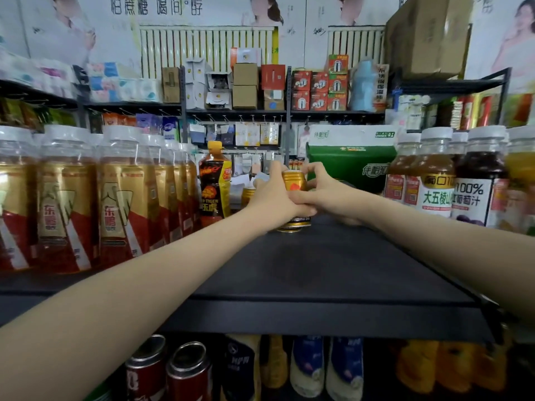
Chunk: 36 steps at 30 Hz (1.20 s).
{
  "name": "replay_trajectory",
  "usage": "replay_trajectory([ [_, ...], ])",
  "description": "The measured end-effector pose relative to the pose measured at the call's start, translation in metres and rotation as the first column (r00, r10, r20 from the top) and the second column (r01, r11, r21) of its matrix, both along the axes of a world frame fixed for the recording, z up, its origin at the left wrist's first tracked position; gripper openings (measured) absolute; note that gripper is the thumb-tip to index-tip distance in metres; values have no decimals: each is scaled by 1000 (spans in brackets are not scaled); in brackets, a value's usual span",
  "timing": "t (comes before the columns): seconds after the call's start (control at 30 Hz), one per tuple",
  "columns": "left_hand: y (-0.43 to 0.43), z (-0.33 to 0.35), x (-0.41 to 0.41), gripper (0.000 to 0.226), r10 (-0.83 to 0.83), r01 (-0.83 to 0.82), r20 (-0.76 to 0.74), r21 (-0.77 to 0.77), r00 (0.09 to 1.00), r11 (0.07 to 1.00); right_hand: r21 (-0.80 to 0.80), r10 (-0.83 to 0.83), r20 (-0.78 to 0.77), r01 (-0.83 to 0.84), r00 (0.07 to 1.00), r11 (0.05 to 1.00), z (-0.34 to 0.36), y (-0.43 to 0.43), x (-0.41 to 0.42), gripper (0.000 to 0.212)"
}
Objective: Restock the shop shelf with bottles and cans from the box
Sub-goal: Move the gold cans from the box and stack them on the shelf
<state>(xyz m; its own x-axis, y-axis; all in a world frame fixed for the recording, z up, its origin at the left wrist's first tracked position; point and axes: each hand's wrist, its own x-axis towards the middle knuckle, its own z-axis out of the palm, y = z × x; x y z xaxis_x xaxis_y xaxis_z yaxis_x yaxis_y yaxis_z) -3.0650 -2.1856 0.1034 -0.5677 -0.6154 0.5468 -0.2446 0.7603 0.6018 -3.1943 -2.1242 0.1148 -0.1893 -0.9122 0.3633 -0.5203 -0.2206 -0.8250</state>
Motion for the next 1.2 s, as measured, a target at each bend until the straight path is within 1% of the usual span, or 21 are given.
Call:
replay_trajectory([
  [0.1,-3,3,-11,86,-34,46,94,-128,995,991,5,-68,67,67,995,998,0,6,-20,63],
  [0.17,-12,5,-12,86,-15,55,178,-222,984,974,3,-97,86,97,992,995,-2,11,-32,59],
  [0.27,-29,6,-14,77,156,18,382,-415,911,910,42,-170,9,169,985,985,-8,14,-50,56],
  [0.3,-35,6,-16,74,213,6,422,-461,881,887,53,-195,-16,196,981,979,-10,13,-54,57],
  [0.37,-41,5,-23,69,283,-14,460,-506,842,863,67,-221,-42,223,974,973,-14,8,-60,57],
  [0.43,-45,4,-30,63,306,-28,471,-509,828,860,96,-229,-91,237,969,967,-16,0,-63,57],
  [0.53,-48,2,-37,45,334,-39,439,-557,834,830,160,-261,-230,301,937,940,-18,-12,-66,53],
  [0.63,-53,0,-39,39,374,-51,405,-619,834,784,144,-297,-351,365,888,920,-17,-22,-68,54],
  [0.83,-53,-2,-40,44,387,-65,381,-637,840,768,76,-343,-555,457,758,886,-16,-33,-70,51],
  [1.0,-52,-2,-38,43,372,-49,405,-618,835,784,59,-336,-625,472,705,880,-16,-27,-69,54],
  [1.13,-45,-2,-26,55,350,-24,431,-602,832,798,-8,-382,-671,509,635,861,-18,-13,-51,69],
  [1.2,-37,-3,-17,57,320,-9,443,-574,838,819,-36,-402,-674,515,620,856,-19,-3,-35,71],
])
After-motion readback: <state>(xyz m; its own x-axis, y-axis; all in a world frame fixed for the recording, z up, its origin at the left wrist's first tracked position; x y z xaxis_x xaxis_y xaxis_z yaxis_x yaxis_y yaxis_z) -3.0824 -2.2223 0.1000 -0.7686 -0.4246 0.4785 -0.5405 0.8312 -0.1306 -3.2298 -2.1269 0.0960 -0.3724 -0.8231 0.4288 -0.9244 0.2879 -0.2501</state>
